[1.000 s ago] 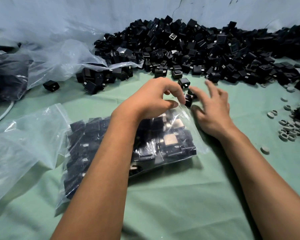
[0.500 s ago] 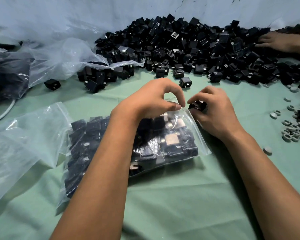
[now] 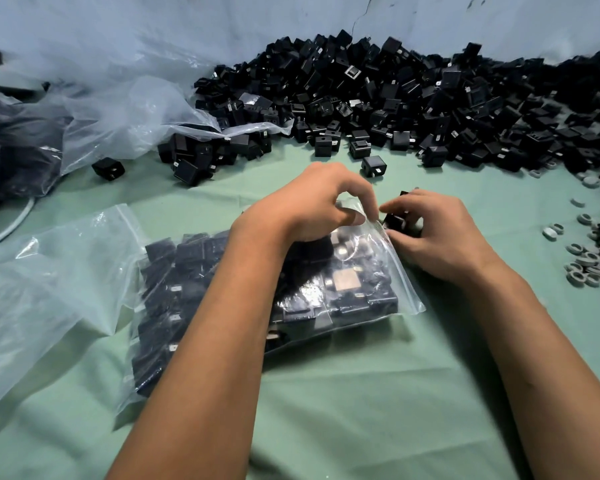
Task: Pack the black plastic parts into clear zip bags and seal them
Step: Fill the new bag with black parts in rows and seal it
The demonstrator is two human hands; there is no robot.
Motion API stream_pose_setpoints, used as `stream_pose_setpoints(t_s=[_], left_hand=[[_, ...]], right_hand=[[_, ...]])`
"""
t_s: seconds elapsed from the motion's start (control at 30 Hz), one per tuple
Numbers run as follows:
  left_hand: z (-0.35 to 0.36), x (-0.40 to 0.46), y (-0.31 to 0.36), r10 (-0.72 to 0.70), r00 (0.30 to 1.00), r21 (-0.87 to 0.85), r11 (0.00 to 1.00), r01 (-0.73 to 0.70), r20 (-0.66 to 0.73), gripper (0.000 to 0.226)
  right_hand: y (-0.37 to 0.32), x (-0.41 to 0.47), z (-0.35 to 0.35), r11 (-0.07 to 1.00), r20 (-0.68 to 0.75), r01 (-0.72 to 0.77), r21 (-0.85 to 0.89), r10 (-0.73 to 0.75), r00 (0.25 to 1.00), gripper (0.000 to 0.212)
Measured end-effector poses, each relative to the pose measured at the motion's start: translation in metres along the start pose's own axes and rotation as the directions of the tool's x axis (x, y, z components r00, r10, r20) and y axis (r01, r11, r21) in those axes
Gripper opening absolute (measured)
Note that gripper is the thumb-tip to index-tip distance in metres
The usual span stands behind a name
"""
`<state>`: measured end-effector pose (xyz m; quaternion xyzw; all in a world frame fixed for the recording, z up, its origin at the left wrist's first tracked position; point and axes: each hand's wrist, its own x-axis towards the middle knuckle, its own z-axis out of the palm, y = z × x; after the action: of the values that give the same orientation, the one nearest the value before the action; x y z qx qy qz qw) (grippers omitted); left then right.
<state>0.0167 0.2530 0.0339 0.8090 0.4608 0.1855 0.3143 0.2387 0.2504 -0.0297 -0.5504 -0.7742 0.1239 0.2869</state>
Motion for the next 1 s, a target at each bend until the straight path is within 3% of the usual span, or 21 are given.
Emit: stream_pose_setpoints(t_s=[0.1,0.2,0.27,0.4,0.67,0.87,1.0], left_hand=[[0.001,0.001,-0.001,0.012,1.000,0.034,0.999,-0.012,0.000,0.011],[-0.001,0.002,-0.001,0.053,0.997,0.083,0.995,-0.049,-0.048,0.009],[-0.003,0.002,-0.001,0.092,0.993,0.090,0.992,-0.085,-0.077,0.007],[-0.004,0.003,-0.003,0.116,0.988,0.090,0.990,-0.107,-0.106,0.007],[-0.006,0.000,-0.007,0.081,0.992,0.138,0.988,-0.067,-0.101,0.018],[-0.002,0.002,-0.006,0.082,0.993,0.130,0.989,-0.071,-0.080,0.011],[-0.002,0.003,-0.006,0.080,0.993,0.118,0.991,-0.069,-0.089,0.008]], right_hand=[[-0.002,0.001,-0.003,0.979,-0.125,-0.088,0.182,0.112,0.986,0.038],[-0.008,0.000,-0.010,0.880,-0.057,-0.068,0.471,0.107,0.993,0.032],[-0.014,-0.004,-0.013,0.829,0.017,-0.041,0.557,0.038,0.999,0.032],[-0.018,-0.007,-0.015,0.823,0.102,-0.035,0.568,-0.028,0.994,0.036],[-0.018,-0.009,-0.016,0.639,0.302,-0.144,0.755,-0.144,0.942,0.056],[-0.014,-0.005,-0.015,0.587,0.188,-0.137,0.798,-0.027,0.982,0.025],[-0.016,-0.006,-0.012,0.586,0.219,-0.167,0.793,-0.018,0.976,0.023]])
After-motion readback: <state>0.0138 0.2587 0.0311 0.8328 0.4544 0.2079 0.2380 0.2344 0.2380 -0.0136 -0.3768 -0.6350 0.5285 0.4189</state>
